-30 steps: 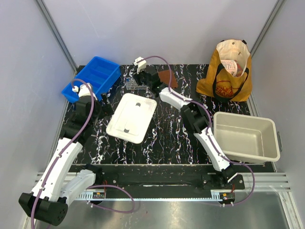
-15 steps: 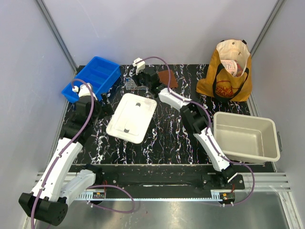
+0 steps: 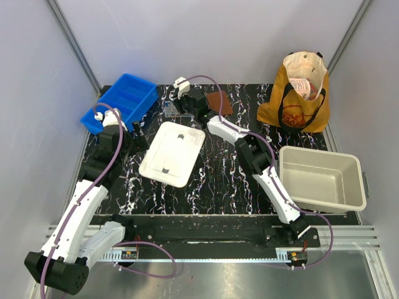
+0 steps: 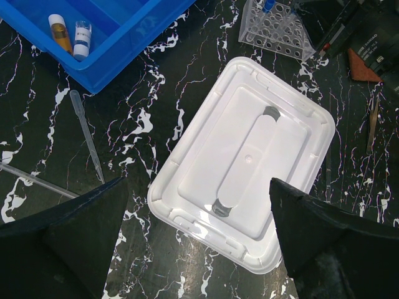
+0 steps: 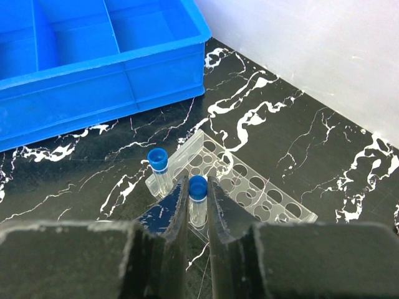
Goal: Organize the chemistry lab equipment
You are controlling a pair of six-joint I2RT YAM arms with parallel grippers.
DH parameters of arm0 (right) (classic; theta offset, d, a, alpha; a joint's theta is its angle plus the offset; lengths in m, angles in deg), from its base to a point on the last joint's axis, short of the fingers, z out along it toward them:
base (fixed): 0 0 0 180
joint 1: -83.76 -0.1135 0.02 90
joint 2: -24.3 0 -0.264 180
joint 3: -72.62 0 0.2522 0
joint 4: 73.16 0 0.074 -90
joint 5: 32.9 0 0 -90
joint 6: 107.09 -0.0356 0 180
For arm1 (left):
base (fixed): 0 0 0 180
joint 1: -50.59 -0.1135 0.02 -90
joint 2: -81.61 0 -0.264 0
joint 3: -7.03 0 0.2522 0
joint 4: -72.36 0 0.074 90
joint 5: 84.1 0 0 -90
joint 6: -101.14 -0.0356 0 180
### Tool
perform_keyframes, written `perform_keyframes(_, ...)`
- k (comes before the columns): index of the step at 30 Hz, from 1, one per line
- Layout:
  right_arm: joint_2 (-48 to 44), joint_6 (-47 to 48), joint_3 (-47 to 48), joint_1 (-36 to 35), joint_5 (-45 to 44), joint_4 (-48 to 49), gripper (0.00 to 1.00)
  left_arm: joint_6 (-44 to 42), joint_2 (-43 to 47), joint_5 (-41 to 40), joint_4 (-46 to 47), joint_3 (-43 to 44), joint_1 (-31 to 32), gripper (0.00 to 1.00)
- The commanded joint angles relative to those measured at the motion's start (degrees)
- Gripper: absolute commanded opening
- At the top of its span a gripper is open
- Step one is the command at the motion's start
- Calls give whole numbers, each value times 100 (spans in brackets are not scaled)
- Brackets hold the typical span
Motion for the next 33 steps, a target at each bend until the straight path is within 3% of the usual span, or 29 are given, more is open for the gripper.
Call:
perform_keyframes(1,70,46,1,-58,-143,149,20,47,47,27,212,3,5,99)
perform_keyframes(20,-53,-7,-8,-50,-117,131,35,47,30,-26,203,3,5,99)
perform_keyframes(25,-483,-42,150,-67,-12,-140,57,29,56,-271,177,-6,5,99)
perform_keyframes(33,-1616,63,-357,-102,234,-607,74,679,21,-1115,-543,450,-13,99)
